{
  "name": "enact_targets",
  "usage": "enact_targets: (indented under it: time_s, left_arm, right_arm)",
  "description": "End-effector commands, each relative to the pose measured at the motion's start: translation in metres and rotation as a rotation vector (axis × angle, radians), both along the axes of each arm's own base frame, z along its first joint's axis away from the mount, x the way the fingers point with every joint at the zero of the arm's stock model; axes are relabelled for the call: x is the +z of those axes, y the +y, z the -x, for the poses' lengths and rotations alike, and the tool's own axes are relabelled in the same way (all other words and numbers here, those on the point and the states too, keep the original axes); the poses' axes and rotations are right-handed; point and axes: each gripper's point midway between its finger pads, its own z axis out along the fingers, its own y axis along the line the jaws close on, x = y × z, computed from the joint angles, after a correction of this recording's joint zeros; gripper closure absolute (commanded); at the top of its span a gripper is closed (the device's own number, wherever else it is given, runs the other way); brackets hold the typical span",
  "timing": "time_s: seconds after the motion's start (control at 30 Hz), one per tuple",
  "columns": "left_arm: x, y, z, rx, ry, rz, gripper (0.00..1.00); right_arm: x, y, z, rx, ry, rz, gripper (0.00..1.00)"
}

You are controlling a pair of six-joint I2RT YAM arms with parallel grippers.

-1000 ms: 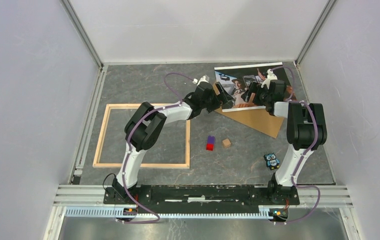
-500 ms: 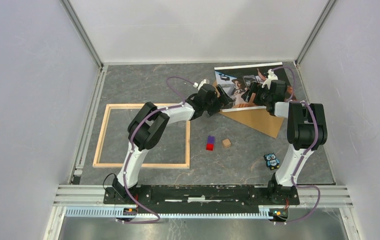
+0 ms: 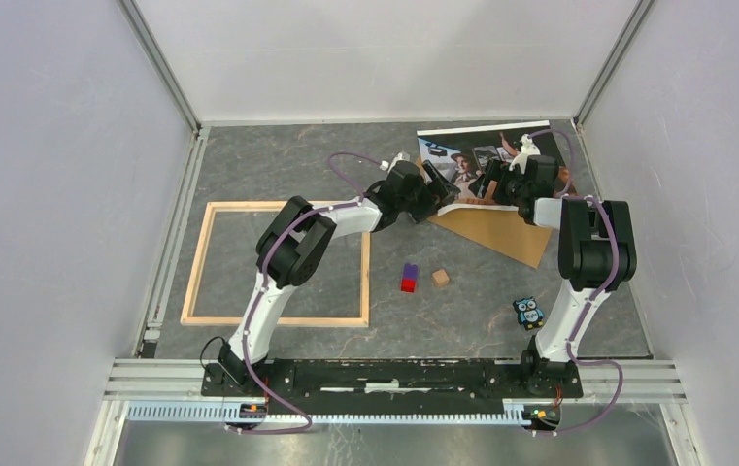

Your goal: Put the photo into the frame

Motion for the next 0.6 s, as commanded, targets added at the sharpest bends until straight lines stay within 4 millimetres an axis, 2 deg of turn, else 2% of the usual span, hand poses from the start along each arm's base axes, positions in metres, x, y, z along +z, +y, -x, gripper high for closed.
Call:
enact_targets:
  time_s: [0.0,0.17,0.43,0.57]
  left_arm:
    - [0.020,-0.014,-0.007,-0.015,-0.018,0.123,0.00]
    - [0.032,-0.013,-0.017,-0.003,-0.031,0.193,0.00]
    - [0.032,-0.005,-0.041,0.023,-0.051,0.198,0.00]
    - [0.036,-0.012,-0.051,-0.009,-0.057,0.237,0.00]
  right_arm:
    - [-0.022,0.006,0.012,0.012,0.070,-0.035,0.07]
    - [-0.023,0.008,0.011,0.021,0.070,-0.045,0.07]
    - [-0.024,0.008,0.011,0.022,0.073,-0.046,0.07]
    - [-0.026,0.008,0.011,0.022,0.075,-0.048,0.06]
